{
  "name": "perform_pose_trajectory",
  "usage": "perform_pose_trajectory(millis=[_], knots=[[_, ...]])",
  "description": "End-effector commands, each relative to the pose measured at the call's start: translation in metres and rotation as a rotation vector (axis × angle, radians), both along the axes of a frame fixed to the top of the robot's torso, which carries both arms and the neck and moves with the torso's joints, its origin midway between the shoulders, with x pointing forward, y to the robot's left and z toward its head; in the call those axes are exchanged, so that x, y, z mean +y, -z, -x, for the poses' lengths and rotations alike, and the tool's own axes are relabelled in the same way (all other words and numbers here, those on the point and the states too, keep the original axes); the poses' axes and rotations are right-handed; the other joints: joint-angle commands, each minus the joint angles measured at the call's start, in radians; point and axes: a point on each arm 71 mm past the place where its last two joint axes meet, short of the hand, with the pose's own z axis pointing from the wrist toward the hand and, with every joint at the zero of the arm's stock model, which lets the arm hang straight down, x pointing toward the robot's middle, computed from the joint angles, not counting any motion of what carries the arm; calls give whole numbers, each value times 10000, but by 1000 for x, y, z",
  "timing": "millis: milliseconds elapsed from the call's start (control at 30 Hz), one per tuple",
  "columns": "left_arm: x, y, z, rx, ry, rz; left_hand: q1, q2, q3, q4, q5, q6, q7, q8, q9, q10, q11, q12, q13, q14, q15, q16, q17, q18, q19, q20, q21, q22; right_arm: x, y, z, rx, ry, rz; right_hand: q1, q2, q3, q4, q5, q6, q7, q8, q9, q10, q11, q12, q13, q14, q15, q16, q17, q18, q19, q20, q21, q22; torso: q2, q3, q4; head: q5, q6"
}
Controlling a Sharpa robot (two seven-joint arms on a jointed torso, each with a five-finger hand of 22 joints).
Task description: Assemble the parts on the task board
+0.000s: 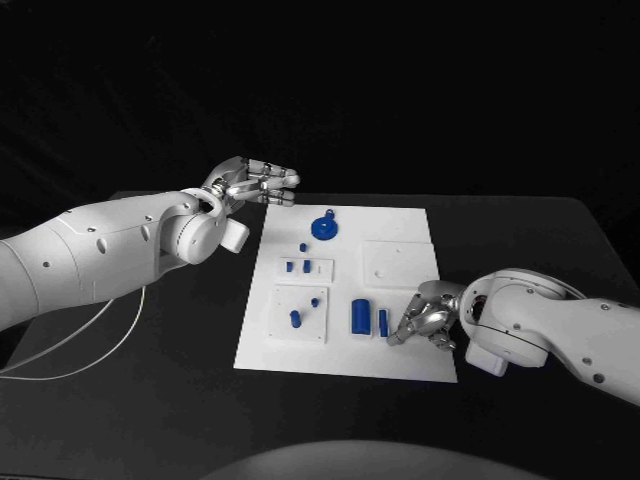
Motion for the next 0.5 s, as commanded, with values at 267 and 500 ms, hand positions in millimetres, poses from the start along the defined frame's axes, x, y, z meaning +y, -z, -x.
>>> perform_pose_trajectory(millis=[267, 500], knots=[[-1, -1, 1, -29, 110, 65, 22, 100, -13, -95, -3, 82, 10, 16, 0, -66, 14, -10, -11, 29, 23, -29, 8, -59, 20, 17, 33, 12, -2, 3, 4, 107, 9, -320, 244, -243, -579, 932, -198, 19, 34, -23, 22, -23, 1, 75, 23, -24, -11, 55, -16, -5, 554, -13, -55, 6, 0, 9, -8, 1, 41], [0, -2, 0, -166, -56, 91, 27, 147, -29, -127, 12, 316, -15, 34, 12, 2, -8, -9, -10, 70, 8, -25, 10, -55, 42, 7, 43, 16, -11, -9, -10, -317, 8, -1504, 300, -246, -645, 1174, -347, -229, 130, -24, 32, -59, 59, 107, 67, -27, 15, 13, -45, 23, 551, 7, -97, -16, -15, -13, -16, -172, 437]])
